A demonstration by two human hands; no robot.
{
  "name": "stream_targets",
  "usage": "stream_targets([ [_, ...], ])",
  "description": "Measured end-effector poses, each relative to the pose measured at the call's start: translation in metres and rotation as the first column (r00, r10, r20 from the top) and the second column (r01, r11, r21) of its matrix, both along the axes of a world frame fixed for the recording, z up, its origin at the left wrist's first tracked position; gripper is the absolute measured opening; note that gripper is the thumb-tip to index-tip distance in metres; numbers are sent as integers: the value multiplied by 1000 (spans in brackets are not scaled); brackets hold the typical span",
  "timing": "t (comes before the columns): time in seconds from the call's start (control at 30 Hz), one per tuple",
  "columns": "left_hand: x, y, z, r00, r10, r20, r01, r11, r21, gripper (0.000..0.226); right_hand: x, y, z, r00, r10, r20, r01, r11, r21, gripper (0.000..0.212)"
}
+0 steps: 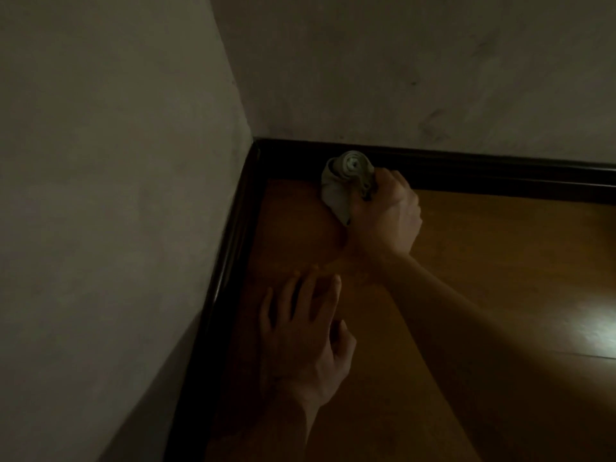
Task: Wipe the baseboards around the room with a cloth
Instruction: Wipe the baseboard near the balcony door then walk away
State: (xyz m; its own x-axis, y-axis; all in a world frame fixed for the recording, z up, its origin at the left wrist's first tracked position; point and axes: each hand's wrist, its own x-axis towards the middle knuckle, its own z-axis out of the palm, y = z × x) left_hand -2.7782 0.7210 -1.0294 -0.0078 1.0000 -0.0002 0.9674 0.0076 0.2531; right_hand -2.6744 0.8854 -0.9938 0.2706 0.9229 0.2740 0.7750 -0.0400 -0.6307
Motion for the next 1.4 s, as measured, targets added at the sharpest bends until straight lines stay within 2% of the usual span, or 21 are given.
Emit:
stream_targets([
  [0.1, 0, 0, 0, 1000, 1, -2, -1, 1000, 7, 62, 6, 0, -3, 998, -58, 1, 58, 998, -15, 33],
  [0.2, 0, -1, 2, 1000, -6, -19, 5, 1000, -14, 62, -5, 0, 0, 1000, 1, -23, -2, 1000, -13, 58],
  [0.23, -1, -1, 3, 1000, -3, -15, 3, 1000, -14, 62, -7, 0, 2, 999, 37, -27, -37, 999, -3, 60],
  [0.37, -1, 0, 2, 1000, -2, -9, 2, 1000, -3, 62, 6, 5, -2, 996, 80, 30, -79, 996, -27, 28],
  [0.47, -2, -1, -4, 1000, -2, 6, 2, 1000, 24, 63, 33, 3, -3, 997, -7, 74, 10, 999, -35, 21],
  [0.6, -3, 0, -11, 1000, -12, -9, 13, 999, 46, 63, 59, -2, -2, 992, -107, 65, 109, 994, -20, 21],
  [0.8, -3, -1, -16, 1000, -7, -18, 9, 996, 84, 63, 61, 1, -2, 987, -5, 161, 4, 1000, 7, 26],
  [0.9, -4, 1, -17, 1000, -13, -20, 15, 992, 125, 62, 69, 0, -3, 988, -59, 146, 55, 998, 29, 25],
  [1.07, -2, -1, -16, 1000, -2, -13, 4, 994, 112, 63, 74, 1, 0, 989, 39, 145, -42, 999, 19, 28],
  [1.27, -2, 0, -14, 999, -13, -46, 17, 996, 92, 64, 64, 2, -2, 993, -2, 117, -2, 1000, 31, 28],
  [1.4, -5, 0, -18, 996, -27, -90, 37, 993, 116, 66, 33, 4, -1, 994, 86, 62, -88, 995, 39, 43],
])
